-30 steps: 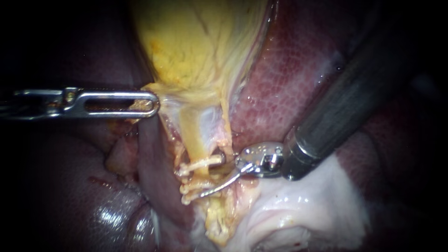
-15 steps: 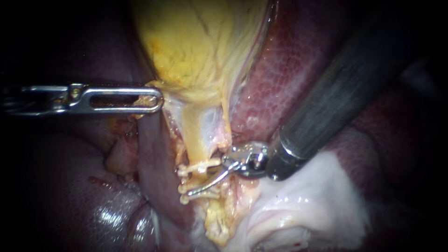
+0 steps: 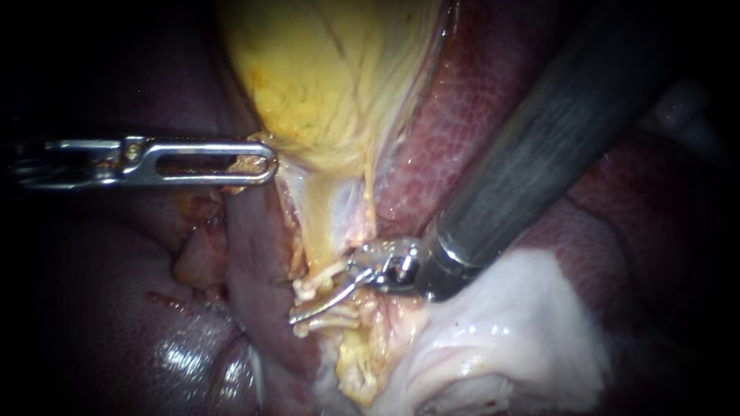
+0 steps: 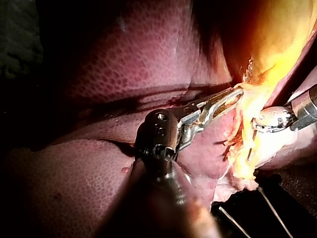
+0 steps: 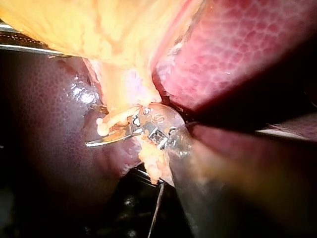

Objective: Go to the cutting position left tube

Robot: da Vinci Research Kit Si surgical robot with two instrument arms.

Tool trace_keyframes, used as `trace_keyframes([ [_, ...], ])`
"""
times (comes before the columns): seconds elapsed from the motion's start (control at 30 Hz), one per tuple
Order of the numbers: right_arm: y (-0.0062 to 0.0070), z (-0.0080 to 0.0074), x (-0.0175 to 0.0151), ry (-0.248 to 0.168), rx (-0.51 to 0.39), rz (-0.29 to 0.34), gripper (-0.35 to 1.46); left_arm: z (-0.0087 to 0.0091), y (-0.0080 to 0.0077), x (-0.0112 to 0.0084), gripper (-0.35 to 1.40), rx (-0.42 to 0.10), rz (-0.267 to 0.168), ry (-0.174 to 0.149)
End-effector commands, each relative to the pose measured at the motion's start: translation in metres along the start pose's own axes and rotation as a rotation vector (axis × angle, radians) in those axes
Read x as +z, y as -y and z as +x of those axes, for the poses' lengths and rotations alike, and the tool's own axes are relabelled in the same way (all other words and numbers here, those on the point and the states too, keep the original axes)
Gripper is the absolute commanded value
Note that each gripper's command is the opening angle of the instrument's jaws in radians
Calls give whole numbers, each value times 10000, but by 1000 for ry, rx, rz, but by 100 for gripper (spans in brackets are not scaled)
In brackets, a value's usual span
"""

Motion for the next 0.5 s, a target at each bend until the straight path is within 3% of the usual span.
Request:
trace_keyframes([
  [0.03, 0, 0, 0, 1, 0, 1, 108, 0, 0, 0, -35, 0, 0, 0],
  [0.43, -1, -1, -1, 1, 5, 1, 108, 0, 0, 0, -35, 0, 0, 0],
  [0.5, -1, -2, -2, 0, 11, -1, 114, 0, 0, -1, -35, 0, 0, 0],
])
